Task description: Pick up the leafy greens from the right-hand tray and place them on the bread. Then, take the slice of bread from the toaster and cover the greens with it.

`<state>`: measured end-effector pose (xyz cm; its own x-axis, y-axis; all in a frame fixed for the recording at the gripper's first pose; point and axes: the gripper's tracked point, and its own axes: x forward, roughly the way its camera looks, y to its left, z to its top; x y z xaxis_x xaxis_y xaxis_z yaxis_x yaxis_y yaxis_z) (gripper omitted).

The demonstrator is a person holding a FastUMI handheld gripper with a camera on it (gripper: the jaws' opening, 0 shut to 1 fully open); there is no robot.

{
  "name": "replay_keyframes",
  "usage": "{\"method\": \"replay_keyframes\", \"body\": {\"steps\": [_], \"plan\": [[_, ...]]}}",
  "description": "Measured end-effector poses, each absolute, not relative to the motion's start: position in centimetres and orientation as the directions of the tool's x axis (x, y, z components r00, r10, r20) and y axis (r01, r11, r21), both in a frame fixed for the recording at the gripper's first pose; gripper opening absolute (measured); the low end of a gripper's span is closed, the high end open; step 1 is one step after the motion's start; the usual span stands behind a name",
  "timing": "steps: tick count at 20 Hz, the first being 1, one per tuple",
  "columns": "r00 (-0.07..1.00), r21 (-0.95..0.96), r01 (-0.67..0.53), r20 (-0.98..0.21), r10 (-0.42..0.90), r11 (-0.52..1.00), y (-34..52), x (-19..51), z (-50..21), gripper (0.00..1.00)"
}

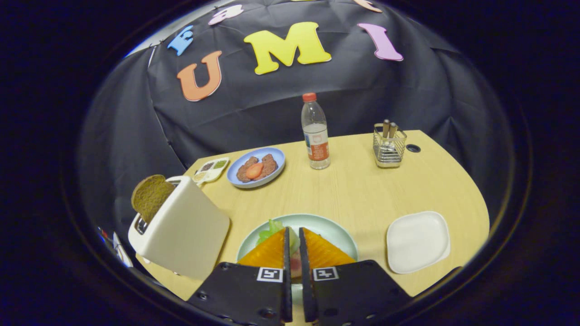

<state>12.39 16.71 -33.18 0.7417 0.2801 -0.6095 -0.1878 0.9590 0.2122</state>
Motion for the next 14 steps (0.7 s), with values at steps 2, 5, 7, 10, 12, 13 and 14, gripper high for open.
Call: {"method": "replay_keyframes", "body": {"steps": [2, 5, 7, 10, 12, 13, 14], "plan": [[0.749, 0.205, -0.192, -0.601, 0.278, 0.96, 16.2, 12.7, -33.2, 0.25], [0.769, 0.182, -0.181, -0.586, 0.254, 0.967, 14.9, 13.2, -32.6, 0.46], [0.79, 0.165, -0.162, -0.569, 0.228, 0.973, 13.7, 13.2, -31.7, 0.7], [0.828, 0.135, -0.136, -0.528, 0.188, 0.981, 12.1, 12.9, -29.3, 0.86], [0.857, 0.104, -0.111, -0.494, 0.148, 0.988, 10.8, 12.6, -27.0, 0.93], [0.868, 0.098, -0.099, -0.479, 0.134, 0.99, 10.4, 12.3, -26.0, 0.93], [0.877, 0.091, -0.087, -0.466, 0.119, 0.992, 10.1, 11.8, -24.9, 0.94]]}}
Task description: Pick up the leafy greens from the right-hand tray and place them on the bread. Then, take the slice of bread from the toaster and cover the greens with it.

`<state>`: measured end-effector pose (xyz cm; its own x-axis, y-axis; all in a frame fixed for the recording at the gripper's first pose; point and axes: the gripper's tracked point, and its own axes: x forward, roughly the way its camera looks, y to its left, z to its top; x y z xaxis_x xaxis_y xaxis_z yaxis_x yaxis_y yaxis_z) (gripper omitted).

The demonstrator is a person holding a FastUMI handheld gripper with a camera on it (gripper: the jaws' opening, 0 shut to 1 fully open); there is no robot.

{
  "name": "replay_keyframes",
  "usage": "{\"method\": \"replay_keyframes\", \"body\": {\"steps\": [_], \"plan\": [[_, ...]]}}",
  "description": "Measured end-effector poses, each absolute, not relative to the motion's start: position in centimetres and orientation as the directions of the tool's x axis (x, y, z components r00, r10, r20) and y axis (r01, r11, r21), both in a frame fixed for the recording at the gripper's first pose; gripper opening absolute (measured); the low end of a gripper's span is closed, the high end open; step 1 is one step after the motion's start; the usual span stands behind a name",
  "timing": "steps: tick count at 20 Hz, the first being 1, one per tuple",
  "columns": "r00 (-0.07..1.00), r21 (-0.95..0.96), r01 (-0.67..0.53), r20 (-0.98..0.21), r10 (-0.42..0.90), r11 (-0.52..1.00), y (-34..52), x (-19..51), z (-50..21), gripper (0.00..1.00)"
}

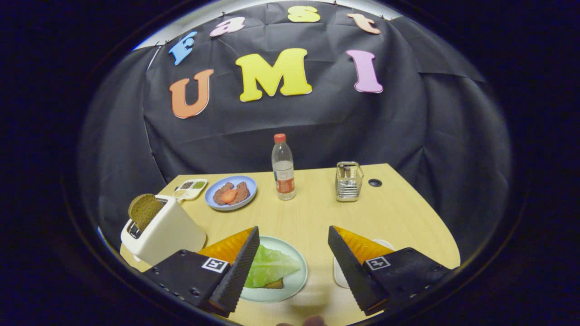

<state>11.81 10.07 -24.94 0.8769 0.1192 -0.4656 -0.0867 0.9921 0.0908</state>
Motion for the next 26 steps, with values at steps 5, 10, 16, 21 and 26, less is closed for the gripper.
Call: {"method": "replay_keyframes", "body": {"steps": [5, 10, 16, 21, 26], "plan": [[0.922, 0.019, -0.053, -0.384, 0.056, 0.998, 10.4, 8.9, -19.0, 0.96], [0.942, -0.01, -0.084, -0.326, 0.076, 0.996, 16.2, 6.5, -14.8, 0.96], [0.927, 0.054, -0.145, -0.342, 0.154, 0.988, 26.4, 5.1, -14.9, 0.96], [0.899, 0.082, -0.197, -0.383, 0.213, 0.977, 34.3, 5.2, -17.3, 0.96], [0.869, 0.046, -0.207, -0.449, 0.206, 0.977, 38.6, 6.2, -21.5, 0.96]]}}
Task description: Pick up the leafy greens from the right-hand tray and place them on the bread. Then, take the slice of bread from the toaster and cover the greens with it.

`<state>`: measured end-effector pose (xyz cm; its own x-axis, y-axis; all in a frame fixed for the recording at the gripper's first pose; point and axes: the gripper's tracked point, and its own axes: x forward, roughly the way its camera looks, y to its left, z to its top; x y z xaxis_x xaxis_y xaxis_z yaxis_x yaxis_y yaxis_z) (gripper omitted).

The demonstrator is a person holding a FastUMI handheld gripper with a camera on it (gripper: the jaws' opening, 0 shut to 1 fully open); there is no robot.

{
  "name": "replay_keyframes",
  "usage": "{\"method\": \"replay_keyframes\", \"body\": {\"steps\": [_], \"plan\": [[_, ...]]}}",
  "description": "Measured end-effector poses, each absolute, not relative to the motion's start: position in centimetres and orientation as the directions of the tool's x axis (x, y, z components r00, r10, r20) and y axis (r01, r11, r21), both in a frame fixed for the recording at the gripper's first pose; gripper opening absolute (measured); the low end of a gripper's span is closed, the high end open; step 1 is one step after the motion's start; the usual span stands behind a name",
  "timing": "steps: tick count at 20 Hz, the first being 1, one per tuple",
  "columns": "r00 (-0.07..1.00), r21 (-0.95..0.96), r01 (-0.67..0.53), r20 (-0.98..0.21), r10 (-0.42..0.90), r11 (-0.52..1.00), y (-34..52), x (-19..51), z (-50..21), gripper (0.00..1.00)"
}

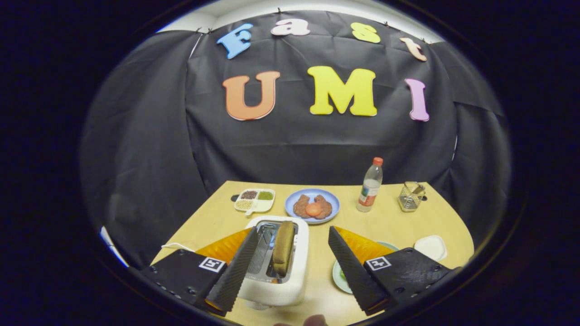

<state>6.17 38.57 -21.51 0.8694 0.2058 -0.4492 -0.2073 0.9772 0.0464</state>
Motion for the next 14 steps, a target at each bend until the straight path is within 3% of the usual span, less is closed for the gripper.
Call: {"method": "replay_keyframes", "body": {"steps": [5, 9, 10, 12, 14], "plan": [[0.848, 0.045, -0.17, -0.503, 0.169, 0.984, 40.1, 7.7, -24.7, 0.95], [0.844, 0.032, -0.131, -0.52, 0.129, 0.991, 40.2, 9.0, -25.8, 0.68], [0.842, 0.028, -0.123, -0.525, 0.119, 0.992, 40.1, 9.3, -26.1, 0.65], [0.84, 0.03, -0.105, -0.532, 0.105, 0.994, 39.8, 9.4, -26.3, 0.41], [0.839, 0.031, -0.098, -0.534, 0.099, 0.995, 39.8, 9.5, -26.3, 0.31]]}}
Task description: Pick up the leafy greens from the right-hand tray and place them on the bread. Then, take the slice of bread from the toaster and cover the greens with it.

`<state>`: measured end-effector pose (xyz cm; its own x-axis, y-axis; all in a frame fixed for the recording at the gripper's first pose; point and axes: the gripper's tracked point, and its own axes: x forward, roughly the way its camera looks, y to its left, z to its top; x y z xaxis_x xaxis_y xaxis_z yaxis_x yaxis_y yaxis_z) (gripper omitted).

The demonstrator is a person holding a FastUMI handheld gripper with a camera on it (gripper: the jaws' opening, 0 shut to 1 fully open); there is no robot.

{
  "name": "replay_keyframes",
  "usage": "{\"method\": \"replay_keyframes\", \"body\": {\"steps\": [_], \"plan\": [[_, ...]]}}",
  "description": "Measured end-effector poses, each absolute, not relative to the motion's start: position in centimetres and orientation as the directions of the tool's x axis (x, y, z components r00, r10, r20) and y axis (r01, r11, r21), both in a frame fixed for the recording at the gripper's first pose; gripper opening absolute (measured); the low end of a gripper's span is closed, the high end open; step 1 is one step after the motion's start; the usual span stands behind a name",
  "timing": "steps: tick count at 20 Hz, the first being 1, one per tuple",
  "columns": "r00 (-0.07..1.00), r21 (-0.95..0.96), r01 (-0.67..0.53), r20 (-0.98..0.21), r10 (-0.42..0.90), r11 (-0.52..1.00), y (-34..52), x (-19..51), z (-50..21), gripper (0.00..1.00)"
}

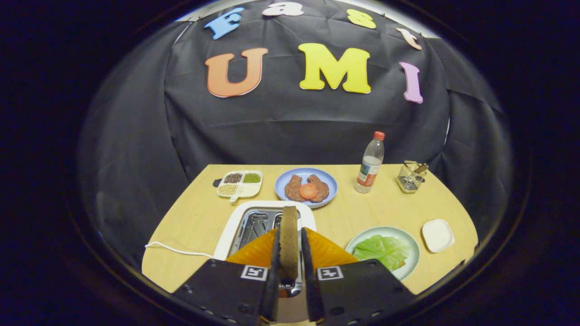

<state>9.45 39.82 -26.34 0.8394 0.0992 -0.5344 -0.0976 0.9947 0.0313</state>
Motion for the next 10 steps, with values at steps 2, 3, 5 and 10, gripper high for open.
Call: {"method": "replay_keyframes", "body": {"steps": [2, 3, 5, 10], "plan": [[0.835, 0.043, -0.116, -0.536, 0.121, 0.992, 40.2, 9.3, -26.1, 0.22], [0.833, 0.053, -0.135, -0.535, 0.143, 0.989, 40.6, 9.2, -25.8, 0.17], [0.846, 0.05, -0.154, -0.509, 0.158, 0.987, 40.2, 9.0, -24.6, 0.09], [0.861, 0.098, -0.183, -0.464, 0.207, 0.978, 39.7, 8.5, -20.4, 0.05]]}}
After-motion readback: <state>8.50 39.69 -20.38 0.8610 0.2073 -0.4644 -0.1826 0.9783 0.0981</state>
